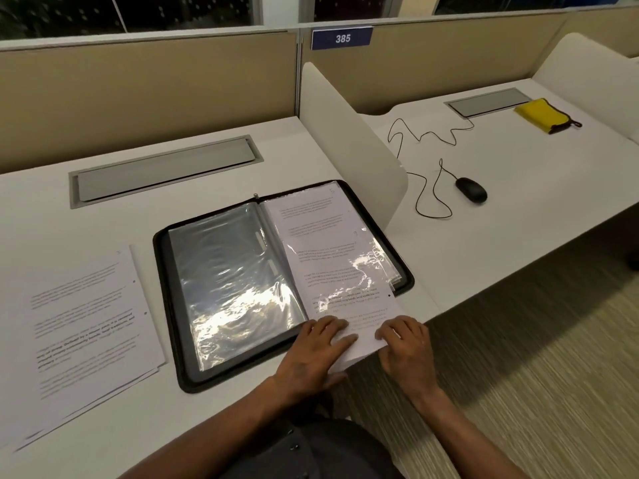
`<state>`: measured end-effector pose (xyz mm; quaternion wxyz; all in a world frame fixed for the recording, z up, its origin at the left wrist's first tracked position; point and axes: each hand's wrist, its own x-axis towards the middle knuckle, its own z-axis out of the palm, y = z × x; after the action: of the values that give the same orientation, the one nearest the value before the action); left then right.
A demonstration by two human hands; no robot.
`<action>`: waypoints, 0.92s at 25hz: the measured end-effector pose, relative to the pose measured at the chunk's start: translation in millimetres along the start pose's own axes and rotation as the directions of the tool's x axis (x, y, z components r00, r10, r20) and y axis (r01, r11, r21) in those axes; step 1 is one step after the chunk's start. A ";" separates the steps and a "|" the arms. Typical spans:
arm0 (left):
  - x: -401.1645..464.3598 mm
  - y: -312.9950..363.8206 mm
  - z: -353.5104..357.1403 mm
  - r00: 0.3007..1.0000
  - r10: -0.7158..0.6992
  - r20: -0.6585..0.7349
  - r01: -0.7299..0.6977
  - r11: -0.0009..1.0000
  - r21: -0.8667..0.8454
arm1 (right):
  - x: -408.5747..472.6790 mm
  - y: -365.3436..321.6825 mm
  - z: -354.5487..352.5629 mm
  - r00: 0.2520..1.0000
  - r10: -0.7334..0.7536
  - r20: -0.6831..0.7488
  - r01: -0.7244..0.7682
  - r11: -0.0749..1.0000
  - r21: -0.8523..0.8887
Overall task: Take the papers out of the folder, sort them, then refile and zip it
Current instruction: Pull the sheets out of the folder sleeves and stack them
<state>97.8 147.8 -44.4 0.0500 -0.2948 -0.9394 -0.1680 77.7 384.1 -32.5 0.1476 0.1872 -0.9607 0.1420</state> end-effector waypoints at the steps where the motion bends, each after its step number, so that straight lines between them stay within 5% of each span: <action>1: 0.6 7.4 5.8 1.000 0.020 0.019 -0.021 1.000 0.024 | -10.8 -2.2 -2.1 0.996 0.083 0.018 -0.083 0.996 0.025; 5: 0.2 20.6 4.9 0.994 0.103 -0.030 -0.102 0.994 0.050 | -29.8 -1.7 -13.1 0.976 0.175 0.133 -0.204 0.947 0.250; 8: -1.2 29.2 -0.9 0.984 0.176 -0.016 -0.175 0.982 0.066 | -19.8 0.3 -27.5 0.893 0.422 0.154 -0.443 0.769 0.461; 12: -4.7 51.3 -3.9 0.973 0.228 0.030 -0.226 0.973 -0.043 | 10.1 12.2 -29.2 0.602 0.767 0.225 -0.792 0.536 0.293; 17: -8.7 56.5 -12.4 0.971 0.235 0.051 -0.225 0.963 -0.151 | 6.0 20.6 -27.2 0.512 0.772 0.375 -0.855 0.419 0.305; 20: -20.8 56.2 -17.3 0.990 -0.100 -0.104 0.051 0.916 -0.397 | -5.1 25.5 -39.1 0.447 0.730 0.517 -0.881 0.260 0.395; 23: -22.7 54.2 -28.7 0.795 -0.606 -0.003 0.451 0.596 -0.664 | -16.2 17.2 -67.0 0.424 0.698 0.578 -0.853 0.093 0.513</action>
<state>147.3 167.4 -6.4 0.0032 0.0217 -0.8580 -0.5132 100.6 426.6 19.8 -0.1344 -0.2958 -0.7581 0.5655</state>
